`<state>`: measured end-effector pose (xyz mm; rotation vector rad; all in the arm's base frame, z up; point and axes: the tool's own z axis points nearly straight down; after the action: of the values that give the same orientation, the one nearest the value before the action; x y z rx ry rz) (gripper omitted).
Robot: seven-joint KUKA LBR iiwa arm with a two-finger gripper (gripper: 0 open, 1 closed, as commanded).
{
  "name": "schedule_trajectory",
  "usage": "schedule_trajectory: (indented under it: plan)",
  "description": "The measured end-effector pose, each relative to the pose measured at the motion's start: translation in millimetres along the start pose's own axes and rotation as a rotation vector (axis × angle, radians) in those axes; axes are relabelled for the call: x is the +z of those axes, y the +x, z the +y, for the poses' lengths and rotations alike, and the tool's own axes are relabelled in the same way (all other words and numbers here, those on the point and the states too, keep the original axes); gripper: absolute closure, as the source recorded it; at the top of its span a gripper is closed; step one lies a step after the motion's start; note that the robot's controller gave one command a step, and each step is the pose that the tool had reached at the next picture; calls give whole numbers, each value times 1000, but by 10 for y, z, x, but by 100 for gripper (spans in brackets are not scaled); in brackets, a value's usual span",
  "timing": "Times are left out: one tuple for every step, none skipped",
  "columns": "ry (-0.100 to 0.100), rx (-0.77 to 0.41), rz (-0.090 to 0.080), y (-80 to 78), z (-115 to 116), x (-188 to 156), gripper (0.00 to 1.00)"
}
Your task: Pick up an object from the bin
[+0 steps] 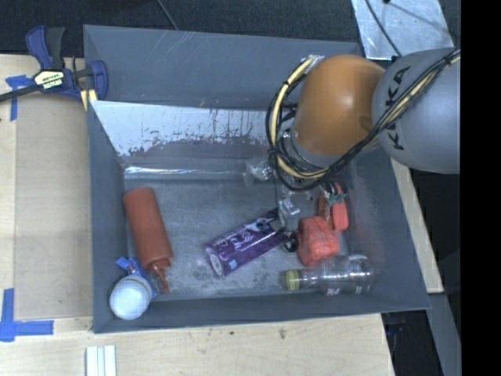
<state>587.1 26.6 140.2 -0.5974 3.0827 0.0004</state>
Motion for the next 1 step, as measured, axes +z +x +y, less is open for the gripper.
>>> schedule_trajectory:
  plan:
    - [0, 0, -2, -7, 0, -8, 0]
